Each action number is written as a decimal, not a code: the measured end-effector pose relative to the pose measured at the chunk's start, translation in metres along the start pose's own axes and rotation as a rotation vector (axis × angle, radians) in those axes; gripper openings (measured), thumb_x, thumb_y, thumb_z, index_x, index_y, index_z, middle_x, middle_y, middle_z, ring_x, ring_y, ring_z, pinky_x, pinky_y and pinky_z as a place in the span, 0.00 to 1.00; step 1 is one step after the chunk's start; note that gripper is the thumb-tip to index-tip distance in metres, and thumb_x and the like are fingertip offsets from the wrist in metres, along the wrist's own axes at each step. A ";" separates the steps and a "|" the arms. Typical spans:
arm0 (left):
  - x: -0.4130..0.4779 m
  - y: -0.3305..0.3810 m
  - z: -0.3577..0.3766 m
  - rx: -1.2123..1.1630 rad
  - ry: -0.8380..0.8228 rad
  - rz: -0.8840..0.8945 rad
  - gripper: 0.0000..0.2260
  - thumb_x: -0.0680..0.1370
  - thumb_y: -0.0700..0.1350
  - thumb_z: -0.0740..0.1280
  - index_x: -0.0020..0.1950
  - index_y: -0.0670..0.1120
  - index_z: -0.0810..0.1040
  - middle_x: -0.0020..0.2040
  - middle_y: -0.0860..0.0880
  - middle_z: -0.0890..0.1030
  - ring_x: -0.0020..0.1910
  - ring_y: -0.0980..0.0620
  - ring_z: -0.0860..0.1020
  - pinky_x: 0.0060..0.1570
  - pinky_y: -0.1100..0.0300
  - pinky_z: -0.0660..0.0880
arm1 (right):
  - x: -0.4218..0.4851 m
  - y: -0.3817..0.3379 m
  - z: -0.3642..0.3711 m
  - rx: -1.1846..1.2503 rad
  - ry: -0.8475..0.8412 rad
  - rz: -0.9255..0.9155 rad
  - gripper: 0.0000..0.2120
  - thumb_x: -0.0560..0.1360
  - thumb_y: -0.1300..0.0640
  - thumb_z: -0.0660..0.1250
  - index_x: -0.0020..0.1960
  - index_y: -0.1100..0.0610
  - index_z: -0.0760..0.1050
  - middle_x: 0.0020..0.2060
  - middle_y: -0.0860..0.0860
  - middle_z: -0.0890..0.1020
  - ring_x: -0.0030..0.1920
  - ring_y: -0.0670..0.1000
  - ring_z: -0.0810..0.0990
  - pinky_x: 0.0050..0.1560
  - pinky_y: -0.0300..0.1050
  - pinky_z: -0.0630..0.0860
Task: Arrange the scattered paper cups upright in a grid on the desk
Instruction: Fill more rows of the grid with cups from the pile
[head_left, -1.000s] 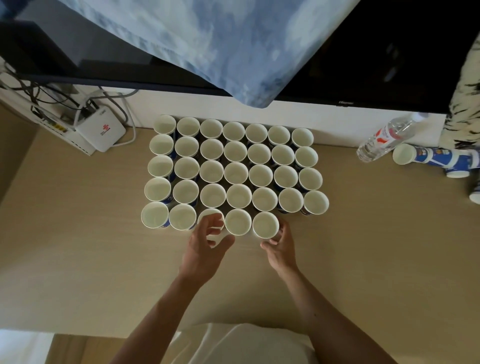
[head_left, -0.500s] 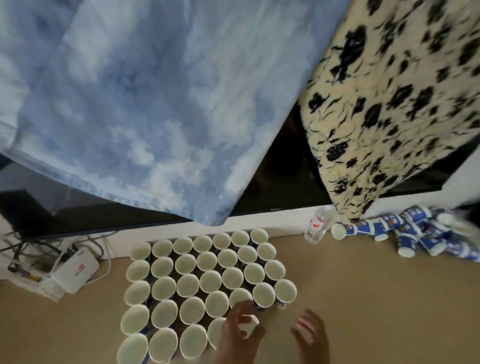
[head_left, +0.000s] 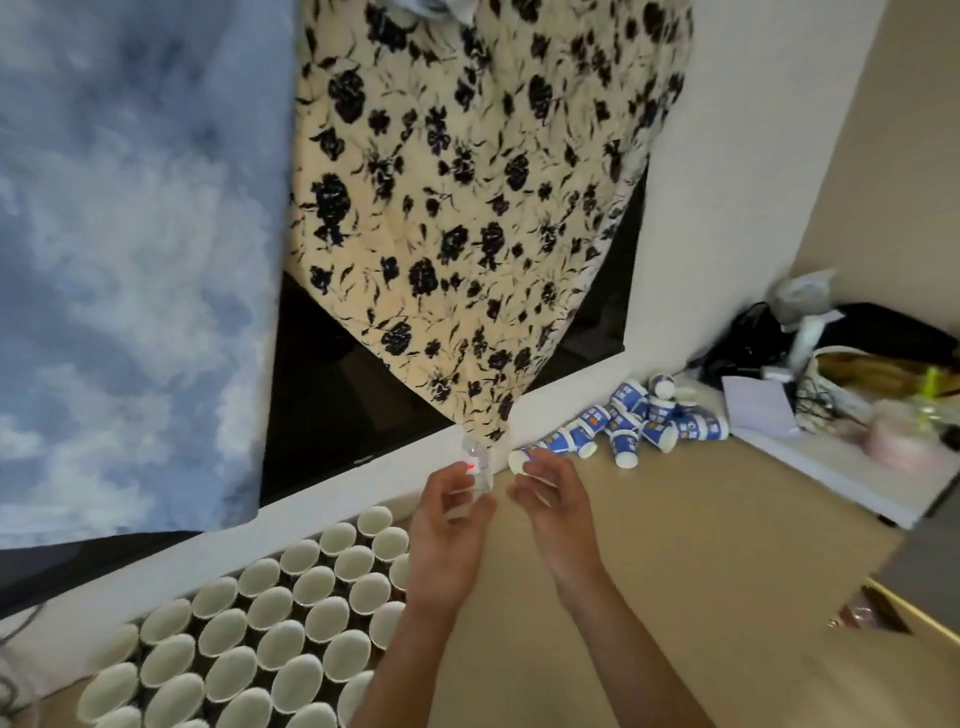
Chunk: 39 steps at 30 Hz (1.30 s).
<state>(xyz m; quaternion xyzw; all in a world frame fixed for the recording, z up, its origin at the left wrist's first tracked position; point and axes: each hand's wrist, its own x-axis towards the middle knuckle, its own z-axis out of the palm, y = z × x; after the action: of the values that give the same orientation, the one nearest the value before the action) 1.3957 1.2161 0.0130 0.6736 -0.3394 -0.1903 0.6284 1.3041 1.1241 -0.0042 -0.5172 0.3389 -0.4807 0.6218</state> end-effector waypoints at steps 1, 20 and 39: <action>-0.002 0.008 0.015 -0.006 0.004 0.019 0.14 0.76 0.42 0.73 0.60 0.51 0.77 0.55 0.54 0.81 0.54 0.55 0.80 0.52 0.63 0.75 | 0.003 -0.006 -0.013 0.001 -0.008 0.002 0.21 0.71 0.72 0.72 0.61 0.58 0.75 0.53 0.54 0.79 0.52 0.50 0.82 0.46 0.34 0.77; -0.028 0.083 0.306 0.024 -0.031 0.080 0.15 0.77 0.44 0.72 0.63 0.48 0.76 0.57 0.53 0.81 0.56 0.52 0.80 0.45 0.71 0.72 | 0.095 -0.108 -0.296 -0.197 -0.112 0.054 0.16 0.74 0.62 0.72 0.59 0.52 0.75 0.53 0.45 0.80 0.53 0.45 0.82 0.47 0.36 0.74; 0.089 -0.003 0.452 0.023 0.022 -0.110 0.13 0.78 0.44 0.72 0.62 0.46 0.78 0.55 0.52 0.82 0.54 0.54 0.80 0.49 0.65 0.73 | 0.292 -0.033 -0.405 -0.387 -0.085 0.290 0.18 0.73 0.62 0.73 0.62 0.54 0.76 0.57 0.51 0.82 0.45 0.42 0.80 0.38 0.32 0.73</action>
<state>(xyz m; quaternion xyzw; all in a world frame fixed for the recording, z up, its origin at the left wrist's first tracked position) 1.1498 0.8294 -0.0370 0.7003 -0.2971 -0.2134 0.6130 1.0140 0.7190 -0.0460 -0.5924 0.4689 -0.2903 0.5874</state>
